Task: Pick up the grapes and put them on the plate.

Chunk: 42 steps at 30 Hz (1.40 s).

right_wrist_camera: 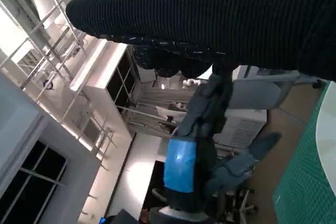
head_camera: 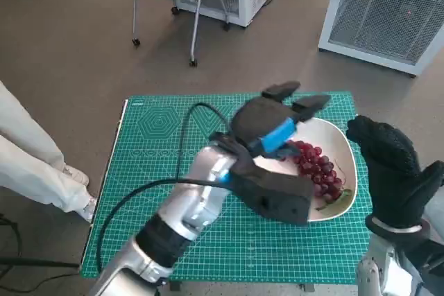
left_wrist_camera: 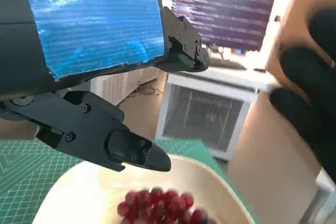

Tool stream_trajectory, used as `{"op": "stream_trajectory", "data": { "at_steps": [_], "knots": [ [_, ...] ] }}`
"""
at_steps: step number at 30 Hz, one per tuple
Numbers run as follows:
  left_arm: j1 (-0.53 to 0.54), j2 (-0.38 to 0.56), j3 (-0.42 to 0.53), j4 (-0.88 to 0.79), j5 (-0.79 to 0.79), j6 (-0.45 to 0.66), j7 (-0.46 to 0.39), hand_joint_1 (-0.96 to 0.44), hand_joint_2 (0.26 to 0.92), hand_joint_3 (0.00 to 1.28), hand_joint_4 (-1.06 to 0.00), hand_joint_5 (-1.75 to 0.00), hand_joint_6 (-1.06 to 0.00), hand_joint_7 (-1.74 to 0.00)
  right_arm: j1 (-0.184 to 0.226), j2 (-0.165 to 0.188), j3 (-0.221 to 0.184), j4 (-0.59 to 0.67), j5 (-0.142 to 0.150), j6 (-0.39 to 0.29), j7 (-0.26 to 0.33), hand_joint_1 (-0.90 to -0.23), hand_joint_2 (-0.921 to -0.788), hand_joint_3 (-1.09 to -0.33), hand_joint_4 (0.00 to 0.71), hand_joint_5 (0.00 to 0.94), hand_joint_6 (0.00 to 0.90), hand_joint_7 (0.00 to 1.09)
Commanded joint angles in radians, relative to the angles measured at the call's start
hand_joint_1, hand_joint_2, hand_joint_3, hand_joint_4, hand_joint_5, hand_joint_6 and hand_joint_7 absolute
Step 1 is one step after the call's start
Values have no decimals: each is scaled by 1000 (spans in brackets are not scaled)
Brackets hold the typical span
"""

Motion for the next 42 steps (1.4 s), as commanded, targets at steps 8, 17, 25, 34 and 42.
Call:
{"op": "stream_trajectory", "data": {
  "at_steps": [8,17,25,34,42],
  "knots": [
    [158,107,168,-112,-219,-120,-45,-421,921,54,-245,-12,-354,-4,33,2,4,-18,-25,9,-32,-390,-921,-594,487,331,229,818],
    [203,137,223,-99,-318,-191,-69,-422,921,77,-272,-17,-363,-7,37,1,6,-29,-27,14,-40,-390,-921,-593,488,331,230,817],
    [328,132,468,18,-834,-349,-354,-462,921,119,-336,-25,-413,-25,39,7,13,-47,-29,22,-46,-391,-921,-590,491,329,232,812],
    [395,87,529,42,-987,-392,-458,-425,921,145,-315,-4,-380,-5,33,6,16,-44,-22,29,-41,-394,-921,-587,496,327,237,806],
    [429,60,554,68,-1039,-407,-507,-419,921,180,-307,-3,-355,0,34,4,19,-45,-21,38,-40,-394,-921,-587,497,325,239,802]
  ]
}}
